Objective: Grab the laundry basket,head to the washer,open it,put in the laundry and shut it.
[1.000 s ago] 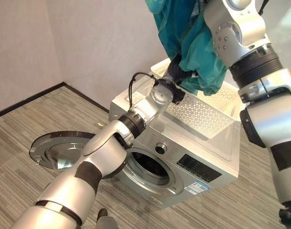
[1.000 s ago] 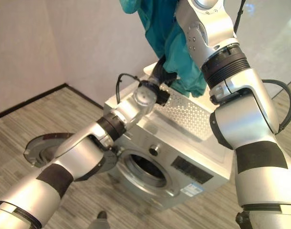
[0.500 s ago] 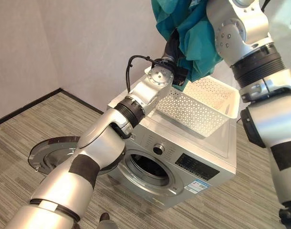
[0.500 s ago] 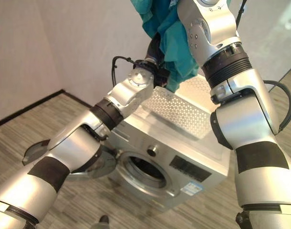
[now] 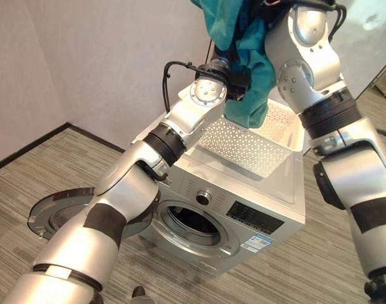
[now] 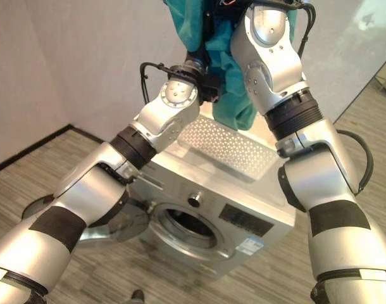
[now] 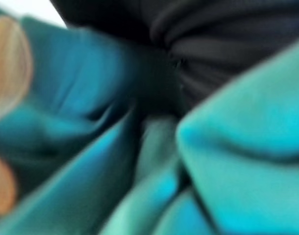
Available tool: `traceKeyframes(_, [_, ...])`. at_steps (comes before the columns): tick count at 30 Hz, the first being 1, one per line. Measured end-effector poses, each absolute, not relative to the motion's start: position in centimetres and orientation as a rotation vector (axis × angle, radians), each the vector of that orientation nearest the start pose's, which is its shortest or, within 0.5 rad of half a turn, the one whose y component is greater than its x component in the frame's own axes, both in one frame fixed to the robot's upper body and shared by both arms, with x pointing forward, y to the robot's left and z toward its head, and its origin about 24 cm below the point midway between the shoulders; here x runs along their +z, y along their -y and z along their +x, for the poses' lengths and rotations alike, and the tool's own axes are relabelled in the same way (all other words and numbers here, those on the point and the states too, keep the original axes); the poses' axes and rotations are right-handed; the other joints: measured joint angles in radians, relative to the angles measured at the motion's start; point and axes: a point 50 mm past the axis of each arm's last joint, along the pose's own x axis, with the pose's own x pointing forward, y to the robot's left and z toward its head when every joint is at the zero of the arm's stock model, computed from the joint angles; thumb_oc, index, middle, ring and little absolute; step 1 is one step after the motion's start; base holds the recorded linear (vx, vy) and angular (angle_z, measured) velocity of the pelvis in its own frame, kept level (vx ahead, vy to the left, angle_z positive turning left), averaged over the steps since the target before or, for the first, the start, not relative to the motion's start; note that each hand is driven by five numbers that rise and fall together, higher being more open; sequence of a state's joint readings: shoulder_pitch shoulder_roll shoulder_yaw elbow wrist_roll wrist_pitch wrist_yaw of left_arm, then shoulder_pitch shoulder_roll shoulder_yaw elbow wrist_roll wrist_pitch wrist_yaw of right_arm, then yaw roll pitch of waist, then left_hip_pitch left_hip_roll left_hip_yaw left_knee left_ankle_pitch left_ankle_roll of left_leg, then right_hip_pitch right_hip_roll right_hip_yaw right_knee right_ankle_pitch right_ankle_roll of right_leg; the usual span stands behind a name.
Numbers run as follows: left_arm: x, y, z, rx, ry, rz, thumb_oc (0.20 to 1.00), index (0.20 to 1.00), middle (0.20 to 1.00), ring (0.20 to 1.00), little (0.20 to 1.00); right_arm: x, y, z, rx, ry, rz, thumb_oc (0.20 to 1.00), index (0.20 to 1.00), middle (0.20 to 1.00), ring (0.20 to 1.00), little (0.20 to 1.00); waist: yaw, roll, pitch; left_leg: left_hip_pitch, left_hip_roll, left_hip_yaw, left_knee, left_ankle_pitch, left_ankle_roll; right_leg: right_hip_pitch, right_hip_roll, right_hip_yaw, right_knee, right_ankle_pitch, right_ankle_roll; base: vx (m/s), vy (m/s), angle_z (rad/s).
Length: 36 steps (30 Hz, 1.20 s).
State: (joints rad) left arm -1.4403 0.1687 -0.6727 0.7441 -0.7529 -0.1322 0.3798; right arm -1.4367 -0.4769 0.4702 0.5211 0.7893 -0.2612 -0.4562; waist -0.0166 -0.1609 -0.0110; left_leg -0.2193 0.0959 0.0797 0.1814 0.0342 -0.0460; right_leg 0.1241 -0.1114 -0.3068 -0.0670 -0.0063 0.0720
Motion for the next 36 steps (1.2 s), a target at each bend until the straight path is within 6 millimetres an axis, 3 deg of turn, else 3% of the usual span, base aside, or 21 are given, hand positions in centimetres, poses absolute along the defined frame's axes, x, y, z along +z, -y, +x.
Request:
traceKeyframes(5, [32.8,-1.3,36.9,-0.291,0.606,-0.098,0.2,0.2,0.2,0.2,0.2,37.4,9.4,33.9,0.175,0.901,0.249,1.0,1.0,1.0,1.0,1.0,-0.004,0.002,0.0,0.044,0.0,0.031,-0.034,0.004,0.001,0.003,-0.008,0.028,0.011,0.0,0.0,-0.01,0.01,-0.17])
traceKeyframes(9, [33.1,-2.0,37.0,-0.256,0.625,-0.107,0.2,0.2,0.2,0.2,0.2,36.7,9.6,33.6,0.201,0.907,0.228,1.0,1.0,1.0,1.0,1.0,-0.014,0.004,-0.001,0.048,-0.001,0.038,-0.049,0.015,0.004,-0.003,-0.011,0.036,0.013,0.0,0.0,-0.01,0.008,-0.05])
traceKeyframes(13, [33.7,-4.8,37.0,-0.185,0.675,-0.123,0.2,0.2,0.2,0.2,0.2,33.8,9.3,32.6,0.283,0.885,0.222,1.0,1.0,1.0,1.0,1.0,-0.034,0.005,-0.002,0.067,0.0,0.05,-0.069,0.022,0.004,-0.001,-0.014,0.051,0.016,0.0,0.0,-0.01,0.017,-0.08])
traceKeyframes(18, [34.7,-8.6,36.1,-0.085,0.774,-0.216,0.2,0.2,0.2,0.2,0.2,29.6,11.0,31.0,0.319,0.852,0.19,1.0,1.0,1.0,1.0,1.0,-0.046,0.006,-0.002,0.098,-0.004,0.059,-0.13,0.049,0.007,-0.001,-0.016,0.053,0.016,0.0,0.0,0.0,0.001,-0.01])
traceKeyframes(24, [35.9,-11.5,35.6,0.025,0.848,-0.216,0.2,0.2,0.2,0.2,0.2,27.2,12.6,29.5,0.388,0.836,0.091,1.0,1.0,1.0,1.0,1.0,-0.055,0.013,-0.005,0.118,-0.004,0.065,-0.174,0.069,0.004,-0.003,-0.015,0.055,0.014,0.0,0.0,0.0,0.0,-0.01])
traceKeyframes(31, [36.5,-14.0,33.9,0.078,0.954,-0.169,0.2,0.2,0.2,0.2,0.2,24.5,17.9,28.0,0.229,0.806,0.156,1.0,1.0,1.0,1.0,1.0,-0.049,0.02,-0.008,0.149,-0.008,0.063,-0.241,0.101,0.002,0.001,-0.013,0.052,0.009,0.0,0.0,0.0,0.0,0.0])
traceKeyframes(34, [35.9,-17.9,31.6,0.16,1.045,-0.094,0.2,0.2,0.2,0.2,0.2,23.2,23.1,26.3,-0.015,0.837,0.206,1.0,1.0,1.0,1.0,1.0,-0.048,0.038,-0.016,0.154,-0.01,0.065,-0.264,0.109,-0.001,0.002,-0.012,0.053,-0.007,0.001,0.001,0.01,-0.007,0.0])
traceKeyframes(36, [34.4,-20.7,29.4,0.249,1.092,-0.085,0.2,0.2,0.2,0.2,0.2,22.0,26.5,25.1,-0.214,0.823,0.216,1.0,1.0,1.0,1.0,1.0,-0.048,0.051,-0.021,0.159,-0.011,0.066,-0.273,0.111,-0.001,0.005,-0.012,0.053,-0.013,0.001,0.002,0.05,-0.026,-0.01])
